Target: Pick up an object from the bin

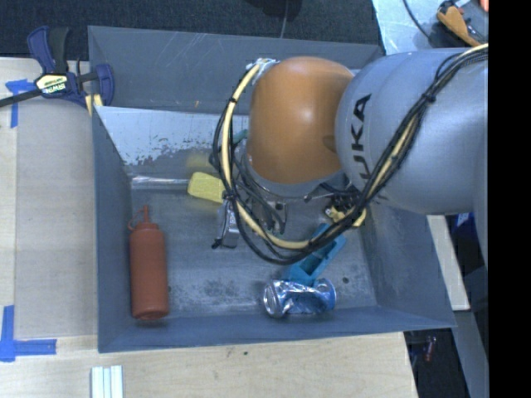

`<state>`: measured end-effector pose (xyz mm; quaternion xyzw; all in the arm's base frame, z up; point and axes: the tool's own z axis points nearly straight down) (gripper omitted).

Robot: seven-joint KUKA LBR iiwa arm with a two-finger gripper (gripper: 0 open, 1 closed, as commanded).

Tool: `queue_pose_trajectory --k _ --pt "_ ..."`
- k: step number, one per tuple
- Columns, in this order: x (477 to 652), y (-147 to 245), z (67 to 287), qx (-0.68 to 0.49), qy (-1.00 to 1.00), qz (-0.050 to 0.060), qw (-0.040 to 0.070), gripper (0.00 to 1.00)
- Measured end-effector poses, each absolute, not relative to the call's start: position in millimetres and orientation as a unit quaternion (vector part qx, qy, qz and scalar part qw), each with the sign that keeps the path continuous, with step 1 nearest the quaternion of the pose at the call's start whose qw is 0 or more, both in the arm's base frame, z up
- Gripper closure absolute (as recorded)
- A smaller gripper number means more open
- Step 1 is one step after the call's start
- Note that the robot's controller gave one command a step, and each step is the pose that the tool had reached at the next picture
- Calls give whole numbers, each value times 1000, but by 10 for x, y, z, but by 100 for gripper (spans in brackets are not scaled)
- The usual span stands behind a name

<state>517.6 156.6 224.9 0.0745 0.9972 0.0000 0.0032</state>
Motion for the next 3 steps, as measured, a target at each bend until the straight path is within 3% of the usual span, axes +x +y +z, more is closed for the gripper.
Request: queue_pose_trajectory --k 2,3 --pt "5204 1560 2263 39 999 0 3 100" --pt "5309 1678 2174 -195 981 0 7 100"
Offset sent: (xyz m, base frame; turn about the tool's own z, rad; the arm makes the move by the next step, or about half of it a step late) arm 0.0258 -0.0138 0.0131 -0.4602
